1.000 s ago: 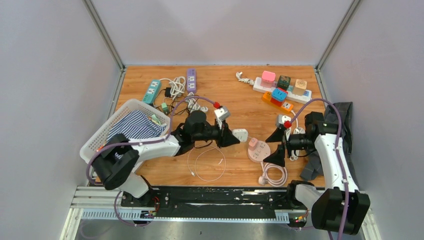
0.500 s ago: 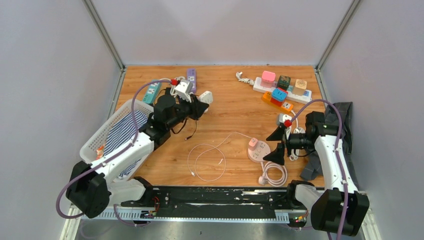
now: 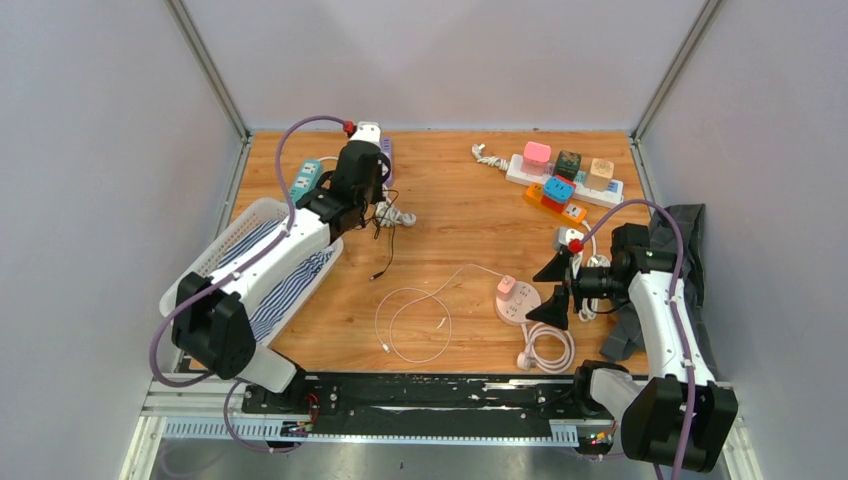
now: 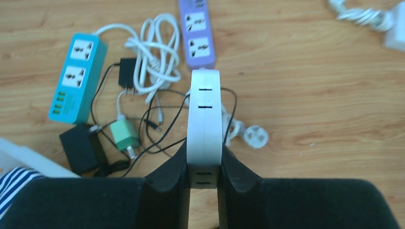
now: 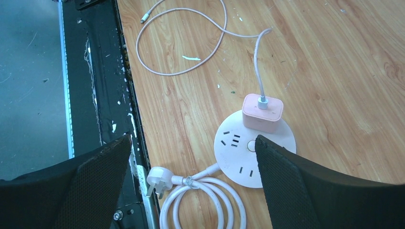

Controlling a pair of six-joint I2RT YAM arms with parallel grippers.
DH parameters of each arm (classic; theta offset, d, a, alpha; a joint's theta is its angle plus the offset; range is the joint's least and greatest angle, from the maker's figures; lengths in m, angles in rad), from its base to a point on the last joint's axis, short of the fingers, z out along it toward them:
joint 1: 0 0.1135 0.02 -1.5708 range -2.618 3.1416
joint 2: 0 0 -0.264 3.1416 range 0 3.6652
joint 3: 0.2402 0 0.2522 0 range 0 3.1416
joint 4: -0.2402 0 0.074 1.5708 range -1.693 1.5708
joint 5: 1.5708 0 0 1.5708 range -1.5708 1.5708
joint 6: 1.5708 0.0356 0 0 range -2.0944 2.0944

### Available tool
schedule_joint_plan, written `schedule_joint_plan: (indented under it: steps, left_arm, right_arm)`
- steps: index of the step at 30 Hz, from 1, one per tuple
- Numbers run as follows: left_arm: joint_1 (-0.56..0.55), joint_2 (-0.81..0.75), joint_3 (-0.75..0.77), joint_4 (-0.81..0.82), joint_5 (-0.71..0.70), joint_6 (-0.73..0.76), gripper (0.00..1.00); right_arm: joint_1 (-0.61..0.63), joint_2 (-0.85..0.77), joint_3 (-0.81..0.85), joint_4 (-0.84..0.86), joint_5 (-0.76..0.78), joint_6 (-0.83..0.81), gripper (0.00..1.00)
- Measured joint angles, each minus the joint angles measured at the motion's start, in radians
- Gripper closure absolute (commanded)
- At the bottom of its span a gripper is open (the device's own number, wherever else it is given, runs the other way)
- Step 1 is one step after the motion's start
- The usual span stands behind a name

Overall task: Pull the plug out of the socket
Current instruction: Place the plug at the center of the board.

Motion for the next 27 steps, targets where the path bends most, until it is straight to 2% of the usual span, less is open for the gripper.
schedule_joint_plan:
  steps: [10, 27]
  left_arm:
    - [0.048, 0.136, 0.132, -0.222, -0.044, -0.055, 1.0]
    - [0.196, 0.312, 0.262, -0.381, 0.102, -0.137, 1.0]
  right_arm:
    - [-0.007, 0.0, -0.005, 0.018, 0.001, 0.014, 0.0]
    - [-0.015, 0.0, -0.019, 0.023, 0.001, 0.018, 0.0]
